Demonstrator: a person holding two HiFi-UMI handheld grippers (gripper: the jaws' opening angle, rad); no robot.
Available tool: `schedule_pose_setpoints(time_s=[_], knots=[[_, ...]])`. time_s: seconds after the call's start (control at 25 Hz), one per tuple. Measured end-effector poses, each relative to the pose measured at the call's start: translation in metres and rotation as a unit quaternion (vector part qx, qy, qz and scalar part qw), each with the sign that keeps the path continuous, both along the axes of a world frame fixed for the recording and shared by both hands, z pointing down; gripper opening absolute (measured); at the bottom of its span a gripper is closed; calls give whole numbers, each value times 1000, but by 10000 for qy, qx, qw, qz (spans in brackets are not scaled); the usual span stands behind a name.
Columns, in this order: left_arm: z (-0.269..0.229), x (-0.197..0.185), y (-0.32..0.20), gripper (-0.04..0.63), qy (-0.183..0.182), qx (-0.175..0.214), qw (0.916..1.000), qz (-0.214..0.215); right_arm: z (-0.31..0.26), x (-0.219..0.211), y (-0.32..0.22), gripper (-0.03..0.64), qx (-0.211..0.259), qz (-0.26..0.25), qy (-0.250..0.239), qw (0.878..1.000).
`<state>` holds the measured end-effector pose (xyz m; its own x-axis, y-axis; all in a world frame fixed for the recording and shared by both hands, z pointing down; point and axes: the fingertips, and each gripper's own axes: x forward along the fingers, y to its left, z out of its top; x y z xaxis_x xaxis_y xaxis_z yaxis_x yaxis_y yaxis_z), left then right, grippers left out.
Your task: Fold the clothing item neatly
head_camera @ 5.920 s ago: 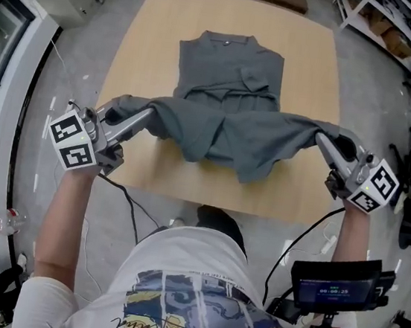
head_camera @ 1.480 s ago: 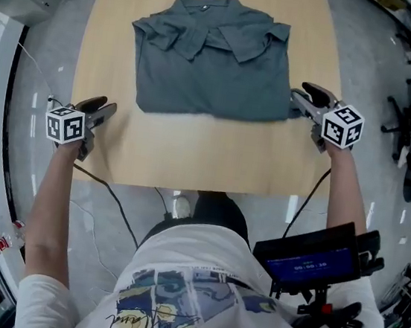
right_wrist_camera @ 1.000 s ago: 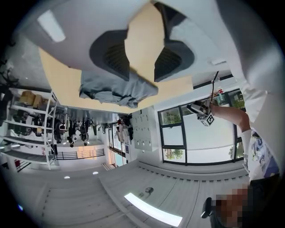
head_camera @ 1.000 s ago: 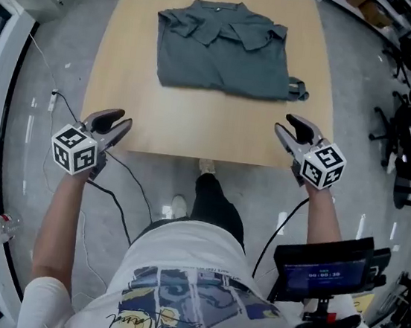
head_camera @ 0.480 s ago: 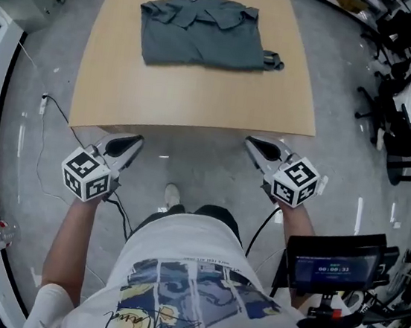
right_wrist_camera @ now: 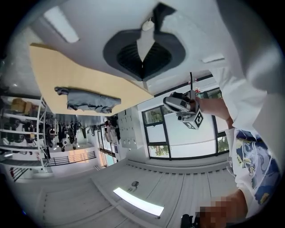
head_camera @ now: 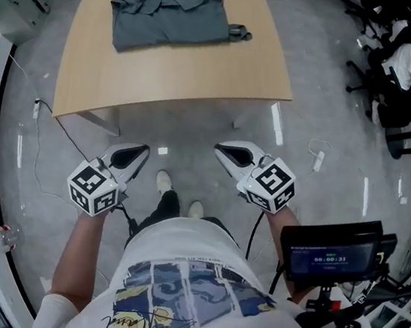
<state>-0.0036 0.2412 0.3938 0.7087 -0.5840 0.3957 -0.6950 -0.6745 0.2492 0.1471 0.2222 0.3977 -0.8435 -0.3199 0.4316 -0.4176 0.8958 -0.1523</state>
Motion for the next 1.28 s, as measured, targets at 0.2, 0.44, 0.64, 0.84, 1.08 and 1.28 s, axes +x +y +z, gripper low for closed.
schedule_pose_setpoints(time_s=[0.2, 0.44, 0.64, 0.84, 1.08, 1.28], knots=[[-8, 31, 52, 6, 120, -1, 9999, -30, -3, 16, 52, 3, 74, -141, -59, 9999], [-1, 48, 86, 6, 99, -83, 9998, -122, 4, 25, 85, 3, 205, -293, -124, 9993], [5, 54, 93, 6, 67, -175, 9998, -12, 9, 18, 95, 3, 172, -383, -142, 9990], [7, 53, 80, 6, 85, -130, 9998, 79, 6, 18, 91, 3, 248, -350, -138, 9990], [-1, 52, 67, 6, 171, -27, 9997, 187, -4, 16, 81, 3, 363, -312, -35, 9988], [-13, 13, 74, 6, 268, -39, 9995, 149, -21, -19, 93, 3, 391, -295, 47, 9988]])
